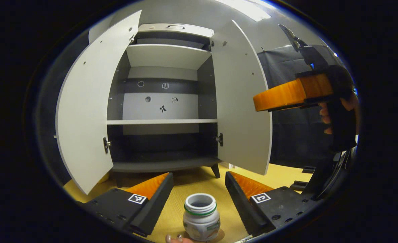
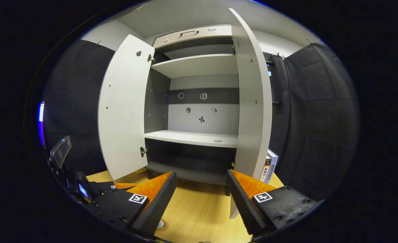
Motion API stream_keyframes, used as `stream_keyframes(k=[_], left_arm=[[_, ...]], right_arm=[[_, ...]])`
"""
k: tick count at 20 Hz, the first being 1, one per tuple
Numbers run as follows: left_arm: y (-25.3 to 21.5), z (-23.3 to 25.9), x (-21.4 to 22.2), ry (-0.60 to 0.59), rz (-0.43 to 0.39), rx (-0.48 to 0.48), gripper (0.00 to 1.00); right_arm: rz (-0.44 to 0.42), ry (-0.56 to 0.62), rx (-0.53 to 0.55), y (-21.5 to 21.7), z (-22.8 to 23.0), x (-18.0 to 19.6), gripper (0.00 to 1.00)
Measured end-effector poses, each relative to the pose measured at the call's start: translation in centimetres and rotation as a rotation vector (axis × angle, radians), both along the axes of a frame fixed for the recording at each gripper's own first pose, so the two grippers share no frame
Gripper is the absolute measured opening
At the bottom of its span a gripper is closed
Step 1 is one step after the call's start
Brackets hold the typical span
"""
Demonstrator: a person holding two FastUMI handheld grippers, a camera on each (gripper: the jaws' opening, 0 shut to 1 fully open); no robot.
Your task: Grasp the bottle in the cabinet with the left hand and place it on the coaster, then close the right door with the right hand and the left door with the left hand.
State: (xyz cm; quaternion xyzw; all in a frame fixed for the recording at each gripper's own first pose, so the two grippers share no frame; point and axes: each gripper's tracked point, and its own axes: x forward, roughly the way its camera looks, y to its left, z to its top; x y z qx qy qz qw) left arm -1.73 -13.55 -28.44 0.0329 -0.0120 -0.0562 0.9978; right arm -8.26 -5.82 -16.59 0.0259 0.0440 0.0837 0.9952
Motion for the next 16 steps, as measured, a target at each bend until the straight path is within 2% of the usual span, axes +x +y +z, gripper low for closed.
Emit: stream_keyframes(k=[3, 6, 9, 13, 16], left_arm=[[0.1, 3.4, 0.1, -0.002, -0.006, 0.018, 0.98], [-0.5, 6.2, 0.2, 0.011, -0.049, -0.005, 0.98], [-1.0, 8.5, 0.0, 0.043, -0.103, 0.006, 0.98], [-1.2, 11.6, -0.5, 0.059, -0.201, 0.009, 0.98], [-1.3, 13.2, -0.6, 0.081, -0.269, -0.061, 0.98]], right_arm=[[-0.047, -0.041, -0.036, -1.7, 2.7, 0.4, 0.98], [-0.114, -0.039, -0.06, -3.9, 4.8, 0.6, 0.98], [-0.265, -0.063, -0.083, -8.4, 7.7, 0.7, 0.98], [-0.482, -0.122, -0.194, -14.6, 11.0, 0.9, 0.97], [-0.54, -0.135, -0.231, -16.1, 12.4, 1.7, 0.98]])
